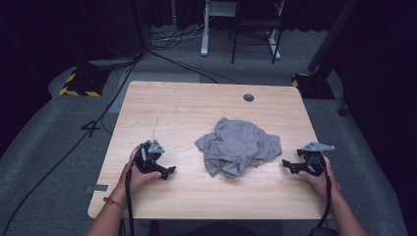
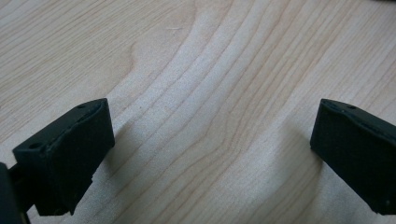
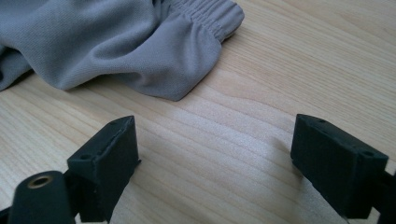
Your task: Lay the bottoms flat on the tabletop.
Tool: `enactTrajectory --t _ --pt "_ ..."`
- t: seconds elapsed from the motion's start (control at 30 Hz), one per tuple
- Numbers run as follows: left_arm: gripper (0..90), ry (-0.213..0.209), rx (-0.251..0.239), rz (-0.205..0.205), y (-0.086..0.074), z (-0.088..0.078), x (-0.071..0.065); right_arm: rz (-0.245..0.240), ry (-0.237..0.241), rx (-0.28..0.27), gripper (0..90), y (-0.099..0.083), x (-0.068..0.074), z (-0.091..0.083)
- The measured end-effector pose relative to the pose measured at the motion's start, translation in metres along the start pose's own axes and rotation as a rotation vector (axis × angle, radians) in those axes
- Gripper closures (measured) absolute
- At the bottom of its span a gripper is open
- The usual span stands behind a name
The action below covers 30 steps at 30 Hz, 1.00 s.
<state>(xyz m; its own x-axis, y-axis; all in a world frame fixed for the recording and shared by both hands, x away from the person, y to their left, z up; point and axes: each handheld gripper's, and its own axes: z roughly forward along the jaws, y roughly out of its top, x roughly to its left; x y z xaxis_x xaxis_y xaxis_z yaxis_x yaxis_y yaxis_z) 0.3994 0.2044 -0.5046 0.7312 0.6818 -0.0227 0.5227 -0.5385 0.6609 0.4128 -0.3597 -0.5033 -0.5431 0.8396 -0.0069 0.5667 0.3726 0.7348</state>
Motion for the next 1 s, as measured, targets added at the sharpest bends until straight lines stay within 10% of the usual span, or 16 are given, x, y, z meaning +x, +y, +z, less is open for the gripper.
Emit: enactTrajectory --t 0.43,0.63,0.8,1.0 --pt "0.3 0.004 0.001 -0.004 0.0 0.0 0.0 0.006 -0.006 0.008 15.0 0.001 0.0 0.0" --pt "0.3 0.005 0.0 -0.005 0.0 0.0 -0.001 0.012 0.068 -0.035 23.2 0.01 0.005 -0.006" --pt "0.3 0.009 -0.001 -0.011 0.0 0.0 -0.001 -0.052 0.083 -0.118 29.2 0.04 0.024 -0.016" --pt "0.3 0.013 -0.001 -0.013 0.0 0.0 -0.001 -0.155 0.124 -0.078 35.7 0.072 0.048 0.0"
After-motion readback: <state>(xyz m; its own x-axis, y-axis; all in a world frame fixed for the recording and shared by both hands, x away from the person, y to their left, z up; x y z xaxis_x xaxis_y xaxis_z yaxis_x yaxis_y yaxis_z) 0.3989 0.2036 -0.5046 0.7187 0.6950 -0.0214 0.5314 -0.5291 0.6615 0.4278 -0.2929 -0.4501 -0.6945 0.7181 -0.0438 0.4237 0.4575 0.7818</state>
